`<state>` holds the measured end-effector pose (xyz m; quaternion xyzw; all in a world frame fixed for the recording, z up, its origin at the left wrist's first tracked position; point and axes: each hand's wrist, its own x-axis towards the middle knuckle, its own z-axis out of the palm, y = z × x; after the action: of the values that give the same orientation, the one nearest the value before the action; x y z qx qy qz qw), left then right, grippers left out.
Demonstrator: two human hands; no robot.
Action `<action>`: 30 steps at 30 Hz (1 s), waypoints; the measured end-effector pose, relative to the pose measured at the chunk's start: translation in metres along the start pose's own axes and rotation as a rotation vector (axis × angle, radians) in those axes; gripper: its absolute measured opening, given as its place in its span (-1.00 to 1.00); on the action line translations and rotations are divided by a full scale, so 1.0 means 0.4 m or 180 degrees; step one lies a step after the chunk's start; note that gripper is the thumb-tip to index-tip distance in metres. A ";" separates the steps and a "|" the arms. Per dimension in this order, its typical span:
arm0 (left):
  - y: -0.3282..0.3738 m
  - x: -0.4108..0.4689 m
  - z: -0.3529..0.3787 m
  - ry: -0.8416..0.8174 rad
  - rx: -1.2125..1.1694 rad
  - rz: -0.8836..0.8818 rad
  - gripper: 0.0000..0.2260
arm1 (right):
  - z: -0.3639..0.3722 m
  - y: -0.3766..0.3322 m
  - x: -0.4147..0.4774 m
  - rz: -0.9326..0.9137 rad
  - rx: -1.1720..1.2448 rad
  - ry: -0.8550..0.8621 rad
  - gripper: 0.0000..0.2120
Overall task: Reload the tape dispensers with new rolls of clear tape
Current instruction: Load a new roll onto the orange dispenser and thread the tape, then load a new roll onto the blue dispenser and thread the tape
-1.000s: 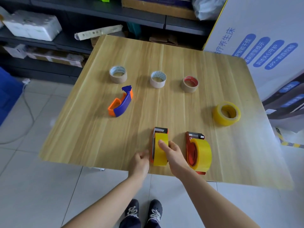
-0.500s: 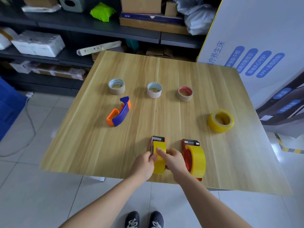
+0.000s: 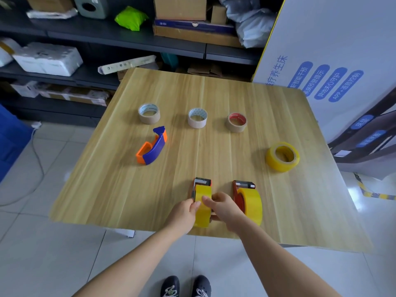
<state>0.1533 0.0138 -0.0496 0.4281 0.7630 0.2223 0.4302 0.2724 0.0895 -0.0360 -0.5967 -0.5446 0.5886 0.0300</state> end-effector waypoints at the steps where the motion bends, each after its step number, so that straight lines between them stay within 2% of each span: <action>1: 0.002 -0.001 -0.003 -0.0039 0.0070 -0.0048 -0.74 | -0.001 -0.001 -0.005 -0.0050 -0.0090 0.0005 -0.63; 6: 0.012 0.008 -0.018 -0.0109 0.0292 -0.0182 -0.69 | -0.007 -0.013 -0.025 -0.0322 -0.0816 0.0202 -0.53; 9: 0.035 -0.001 -0.038 -0.0196 0.0435 -0.0194 -0.76 | -0.010 -0.026 -0.030 -0.0442 -0.1238 0.0322 -0.47; 12: 0.061 -0.003 -0.054 -0.0176 0.0676 -0.0151 -0.56 | -0.021 -0.043 -0.037 -0.0601 -0.1751 0.0372 -0.47; 14: 0.080 0.004 -0.064 -0.0014 0.0943 0.0052 -0.52 | -0.035 -0.056 -0.043 -0.0714 -0.2069 0.0368 -0.50; 20: 0.152 0.014 -0.094 0.0351 0.2212 0.0475 -0.54 | -0.107 -0.088 -0.051 -0.0928 -0.2846 0.0476 -0.53; 30: 0.318 0.072 -0.105 0.0558 0.3032 0.1044 -0.76 | -0.278 -0.127 -0.034 -0.1064 -0.3442 0.1011 -0.54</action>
<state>0.1690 0.1074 0.0490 0.6705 0.7357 -0.0505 0.0813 0.3267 0.1680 0.0414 -0.5142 -0.8430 0.1179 -0.1050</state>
